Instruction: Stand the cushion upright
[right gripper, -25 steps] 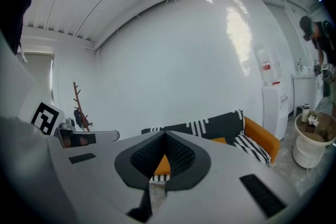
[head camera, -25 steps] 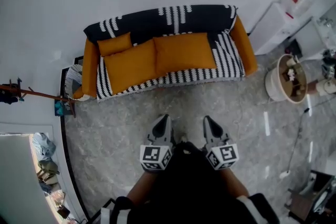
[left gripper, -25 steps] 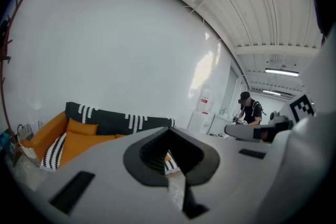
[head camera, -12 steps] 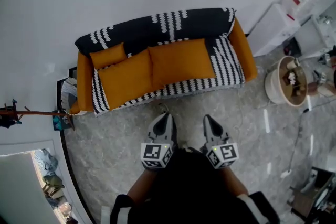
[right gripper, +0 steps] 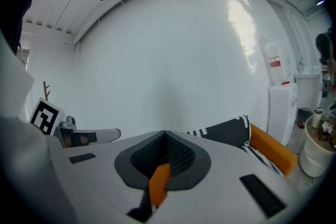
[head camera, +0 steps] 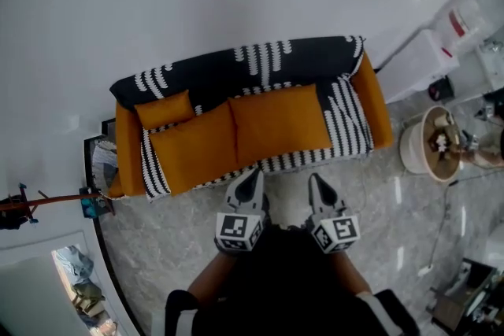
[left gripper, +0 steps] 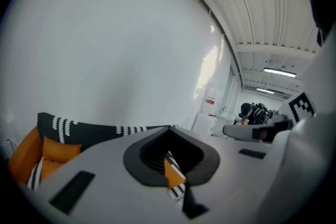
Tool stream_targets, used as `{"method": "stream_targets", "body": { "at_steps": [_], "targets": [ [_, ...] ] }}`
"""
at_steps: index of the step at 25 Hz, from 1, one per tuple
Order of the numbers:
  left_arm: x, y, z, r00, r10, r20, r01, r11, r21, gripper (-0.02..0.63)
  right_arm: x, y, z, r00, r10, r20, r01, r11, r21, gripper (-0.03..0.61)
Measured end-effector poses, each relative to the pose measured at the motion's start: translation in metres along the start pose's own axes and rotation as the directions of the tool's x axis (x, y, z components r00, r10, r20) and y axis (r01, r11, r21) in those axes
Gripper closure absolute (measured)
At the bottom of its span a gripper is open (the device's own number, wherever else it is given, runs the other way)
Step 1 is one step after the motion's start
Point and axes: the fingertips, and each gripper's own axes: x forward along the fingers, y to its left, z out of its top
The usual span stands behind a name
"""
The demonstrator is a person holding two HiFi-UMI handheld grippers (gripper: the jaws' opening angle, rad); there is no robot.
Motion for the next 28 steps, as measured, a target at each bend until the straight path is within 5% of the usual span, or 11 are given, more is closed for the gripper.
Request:
{"method": "stream_targets", "body": {
  "at_steps": [13,28],
  "targets": [
    [0.098,0.064,0.034,0.999,0.024,-0.041,-0.024,1.0,0.009,0.627,0.113,-0.036,0.048,1.0,-0.005,-0.013,0.005,1.0,-0.002,0.589],
    [0.221,0.073,0.036,0.963,0.262,-0.065,-0.267,0.961,-0.073,0.627,0.221,-0.147,0.066,0.971,0.179,-0.157,-0.191,0.979,-0.066,0.589]
  ]
}}
